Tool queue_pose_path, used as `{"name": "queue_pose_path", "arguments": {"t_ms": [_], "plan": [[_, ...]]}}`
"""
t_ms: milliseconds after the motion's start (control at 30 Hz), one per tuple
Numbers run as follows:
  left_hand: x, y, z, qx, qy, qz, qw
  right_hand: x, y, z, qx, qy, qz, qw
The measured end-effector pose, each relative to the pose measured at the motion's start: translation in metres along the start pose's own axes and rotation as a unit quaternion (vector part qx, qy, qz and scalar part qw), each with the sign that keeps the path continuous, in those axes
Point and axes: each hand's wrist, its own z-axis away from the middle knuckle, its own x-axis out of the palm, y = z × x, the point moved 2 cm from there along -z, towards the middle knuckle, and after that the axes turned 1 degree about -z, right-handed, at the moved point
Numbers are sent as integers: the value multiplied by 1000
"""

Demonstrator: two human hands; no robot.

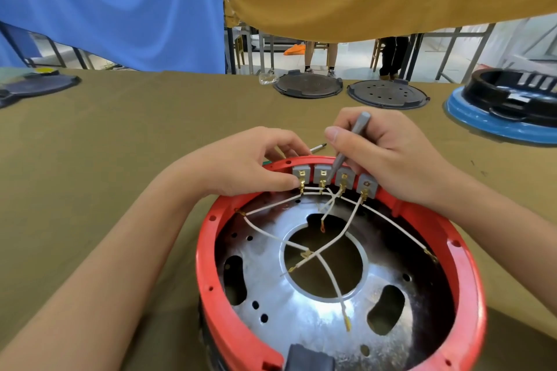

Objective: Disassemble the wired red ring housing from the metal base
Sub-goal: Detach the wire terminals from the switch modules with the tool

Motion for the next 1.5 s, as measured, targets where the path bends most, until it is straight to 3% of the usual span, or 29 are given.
{"name": "queue_pose_path", "arguments": {"t_ms": [700, 1500], "plan": [[-3, -2, 1, -16, 6, -49, 999, 1, -1, -1, -9, -41, -20, 999], [-2, -5, -1, -27, 0, -57, 998, 0, 0, -1, -9, -31, -39, 999]]}}
